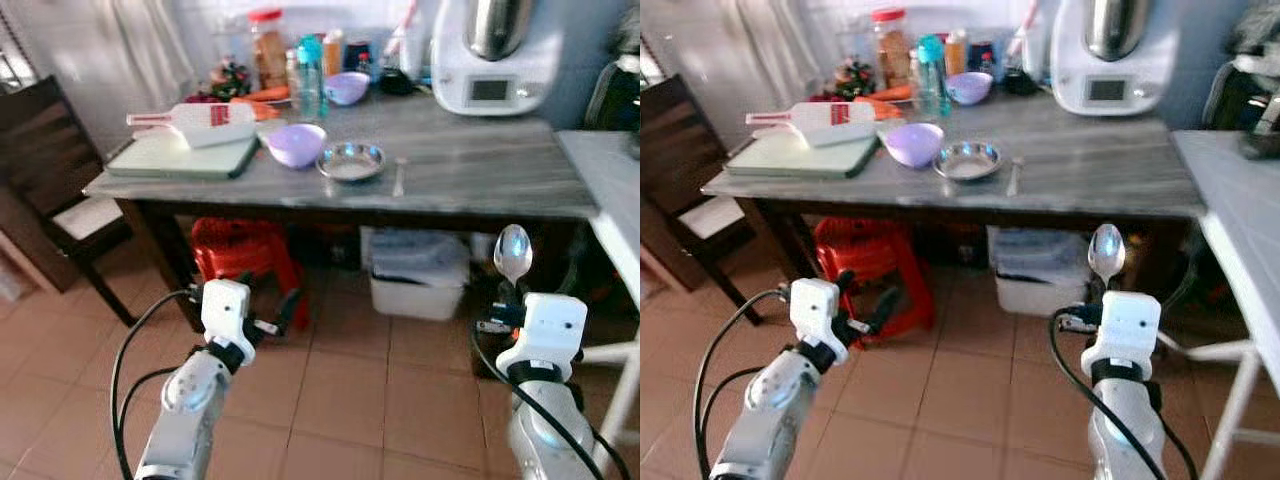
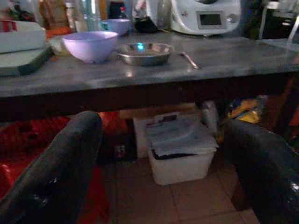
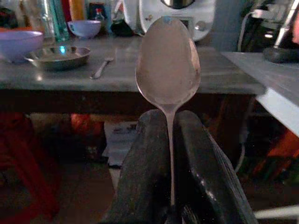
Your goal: Setting the table
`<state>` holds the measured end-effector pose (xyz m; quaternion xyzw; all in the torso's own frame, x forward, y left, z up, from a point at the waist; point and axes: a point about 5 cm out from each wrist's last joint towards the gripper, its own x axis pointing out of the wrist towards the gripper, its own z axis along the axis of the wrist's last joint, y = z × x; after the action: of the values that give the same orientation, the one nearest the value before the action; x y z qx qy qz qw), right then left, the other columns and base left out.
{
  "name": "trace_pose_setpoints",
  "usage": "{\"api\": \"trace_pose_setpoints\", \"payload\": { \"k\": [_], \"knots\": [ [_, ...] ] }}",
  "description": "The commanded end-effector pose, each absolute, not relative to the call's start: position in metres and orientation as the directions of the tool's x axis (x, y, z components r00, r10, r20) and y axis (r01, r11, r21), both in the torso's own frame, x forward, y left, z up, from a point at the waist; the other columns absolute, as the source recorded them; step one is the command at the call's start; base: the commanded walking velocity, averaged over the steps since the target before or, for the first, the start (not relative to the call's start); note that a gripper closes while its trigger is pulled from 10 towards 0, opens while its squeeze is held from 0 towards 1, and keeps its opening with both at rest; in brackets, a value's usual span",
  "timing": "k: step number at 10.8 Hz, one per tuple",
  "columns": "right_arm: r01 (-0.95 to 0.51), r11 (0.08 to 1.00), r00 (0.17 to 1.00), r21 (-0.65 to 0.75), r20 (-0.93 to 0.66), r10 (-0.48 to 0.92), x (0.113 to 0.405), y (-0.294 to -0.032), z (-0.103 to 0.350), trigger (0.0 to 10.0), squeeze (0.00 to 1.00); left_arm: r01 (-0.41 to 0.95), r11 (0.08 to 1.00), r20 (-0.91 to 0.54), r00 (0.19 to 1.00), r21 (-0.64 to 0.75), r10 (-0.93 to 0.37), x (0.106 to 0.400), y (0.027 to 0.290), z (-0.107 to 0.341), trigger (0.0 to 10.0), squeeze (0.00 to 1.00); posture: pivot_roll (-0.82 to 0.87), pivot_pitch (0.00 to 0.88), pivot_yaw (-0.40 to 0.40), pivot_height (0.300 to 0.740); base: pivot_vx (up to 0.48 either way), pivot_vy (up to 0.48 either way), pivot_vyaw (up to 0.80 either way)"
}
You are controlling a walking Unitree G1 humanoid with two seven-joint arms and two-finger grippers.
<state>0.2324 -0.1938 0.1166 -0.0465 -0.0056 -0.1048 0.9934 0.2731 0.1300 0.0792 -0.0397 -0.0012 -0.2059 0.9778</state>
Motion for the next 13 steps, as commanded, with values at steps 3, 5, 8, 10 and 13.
{"api": "trace_pose_setpoints", "payload": {
  "k": [3, 5, 8, 10, 13],
  "knots": [
    [0.192, 0.980, 0.981, -0.059, 0.045, -0.189, 0.2348, -0.1870, 0.1219, 10.0, 0.00, 0.394, 0.917, 0.018, 0.919, -0.063, -0.393, 0.2744, 0.1370, 0.0812, 10.0, 0.00, -0.04, 0.000, 0.079, 0.740, 0.420, 0.000, -0.55],
    [0.191, 0.980, 0.981, -0.062, 0.048, -0.188, 0.2350, -0.1867, 0.1225, 10.0, 0.00, 0.397, 0.915, 0.016, 0.918, -0.066, -0.397, 0.2738, 0.1363, 0.0807, 10.0, 0.00, -0.04, 0.000, 0.078, 0.740, 0.420, 0.000, 0.00],
    [0.182, 0.981, 0.983, -0.063, 0.052, -0.179, 0.2383, -0.1843, 0.1241, 10.0, 0.00, 0.400, 0.914, 0.016, 0.916, -0.065, -0.400, 0.2742, 0.1352, 0.0804, 10.0, 0.00, -0.04, 0.000, 0.078, 0.740, 0.420, 0.000, 0.00],
    [0.153, 0.985, 0.987, -0.085, 0.069, -0.148, 0.2399, -0.1806, 0.1274, 10.0, 0.00, 0.399, 0.915, 0.021, 0.917, -0.060, -0.399, 0.2747, 0.1348, 0.0823, 10.0, 0.00, -0.04, 0.000, 0.080, 0.740, 0.420, 0.000, 0.00],
    [0.139, 0.987, 0.989, -0.084, 0.072, -0.133, 0.2413, -0.1783, 0.1278, 10.0, 0.00, 0.396, 0.917, 0.025, 0.918, -0.050, -0.395, 0.2754, 0.1342, 0.0839, 10.0, 0.00, -0.04, 0.000, 0.079, 0.740, 0.379, 0.000, 0.00]
  ]
}}
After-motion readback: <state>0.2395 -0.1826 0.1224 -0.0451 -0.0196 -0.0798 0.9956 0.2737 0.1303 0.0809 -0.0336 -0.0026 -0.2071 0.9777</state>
